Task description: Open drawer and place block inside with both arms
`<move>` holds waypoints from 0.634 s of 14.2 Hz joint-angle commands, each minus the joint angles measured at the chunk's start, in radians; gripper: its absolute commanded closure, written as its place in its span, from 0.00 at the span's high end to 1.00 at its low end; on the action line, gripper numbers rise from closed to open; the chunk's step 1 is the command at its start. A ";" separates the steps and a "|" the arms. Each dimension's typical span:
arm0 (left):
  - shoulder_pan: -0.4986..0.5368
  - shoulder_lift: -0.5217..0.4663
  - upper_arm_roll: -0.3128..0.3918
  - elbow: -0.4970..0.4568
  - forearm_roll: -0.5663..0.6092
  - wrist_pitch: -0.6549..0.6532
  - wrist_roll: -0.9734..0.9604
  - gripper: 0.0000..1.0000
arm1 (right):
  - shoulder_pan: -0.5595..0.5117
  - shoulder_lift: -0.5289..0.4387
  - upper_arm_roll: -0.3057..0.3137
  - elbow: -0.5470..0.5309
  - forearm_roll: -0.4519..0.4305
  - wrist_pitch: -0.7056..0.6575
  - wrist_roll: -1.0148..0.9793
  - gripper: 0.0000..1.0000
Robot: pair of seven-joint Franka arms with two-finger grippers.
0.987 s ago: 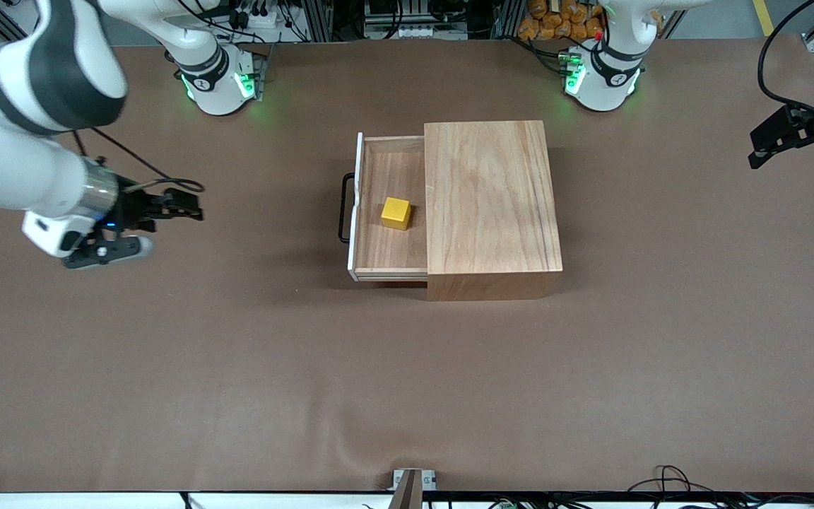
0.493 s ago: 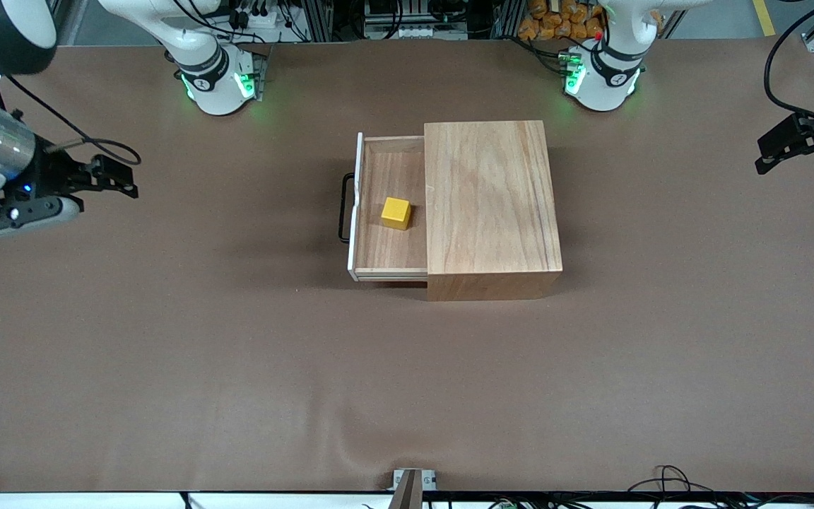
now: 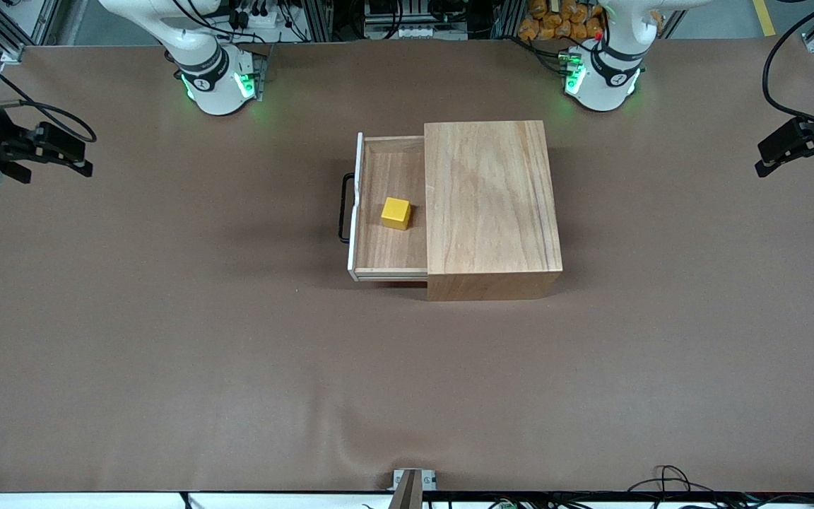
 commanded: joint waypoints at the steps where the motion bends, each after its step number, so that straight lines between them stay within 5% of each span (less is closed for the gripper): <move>1: 0.000 -0.010 0.002 -0.004 -0.014 0.003 0.068 1.00 | -0.011 -0.002 0.017 0.027 -0.026 -0.046 0.029 1.00; 9: 0.002 -0.008 0.002 -0.007 -0.046 0.001 0.095 1.00 | -0.009 -0.034 0.023 0.022 -0.052 -0.048 0.031 1.00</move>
